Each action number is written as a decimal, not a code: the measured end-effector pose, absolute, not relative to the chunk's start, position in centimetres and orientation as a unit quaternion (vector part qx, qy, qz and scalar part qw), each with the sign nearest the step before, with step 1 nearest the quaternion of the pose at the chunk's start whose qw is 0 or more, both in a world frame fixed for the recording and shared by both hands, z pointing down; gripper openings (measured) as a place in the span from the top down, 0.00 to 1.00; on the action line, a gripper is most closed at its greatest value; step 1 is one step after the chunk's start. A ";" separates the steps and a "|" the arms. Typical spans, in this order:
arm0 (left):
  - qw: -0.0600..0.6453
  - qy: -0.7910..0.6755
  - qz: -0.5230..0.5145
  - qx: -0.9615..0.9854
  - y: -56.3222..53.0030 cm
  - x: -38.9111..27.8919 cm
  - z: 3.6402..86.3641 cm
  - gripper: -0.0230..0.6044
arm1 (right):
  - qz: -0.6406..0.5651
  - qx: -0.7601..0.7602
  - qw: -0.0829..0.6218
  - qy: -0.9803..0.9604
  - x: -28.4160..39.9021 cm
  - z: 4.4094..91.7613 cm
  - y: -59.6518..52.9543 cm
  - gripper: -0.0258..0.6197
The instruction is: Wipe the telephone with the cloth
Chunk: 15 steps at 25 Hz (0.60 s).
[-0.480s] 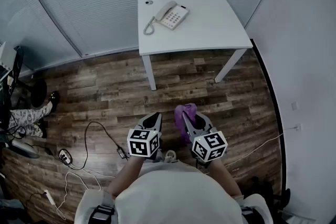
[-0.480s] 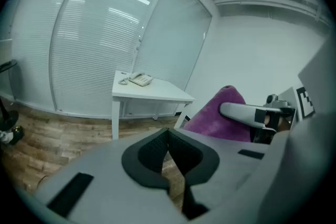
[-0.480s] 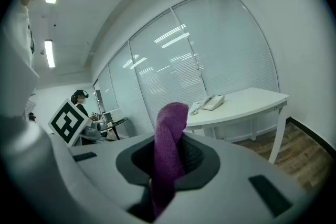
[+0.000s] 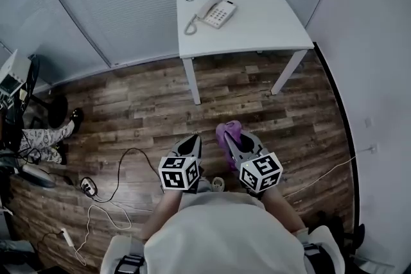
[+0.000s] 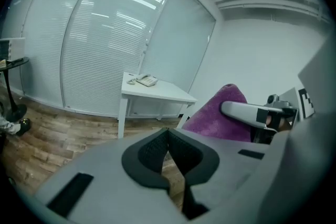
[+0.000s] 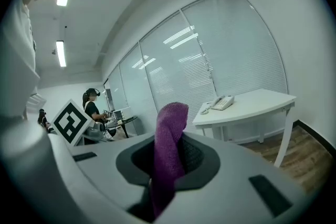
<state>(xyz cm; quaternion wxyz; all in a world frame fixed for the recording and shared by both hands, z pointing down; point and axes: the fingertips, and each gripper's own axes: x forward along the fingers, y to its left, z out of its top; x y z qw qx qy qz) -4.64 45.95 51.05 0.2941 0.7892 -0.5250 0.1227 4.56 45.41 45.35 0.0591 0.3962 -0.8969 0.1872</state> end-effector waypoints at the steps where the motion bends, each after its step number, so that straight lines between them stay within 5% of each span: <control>1: 0.295 -0.526 0.121 0.788 46.2 -4.7 51.0 0.93 | 0.186 0.394 0.061 -0.898 4.5 45.4 45.6 0.87; 15: 0.293 -0.540 0.110 0.781 46.4 -4.5 50.6 0.93 | 0.164 0.388 0.069 -0.904 5.0 45.2 45.3 0.87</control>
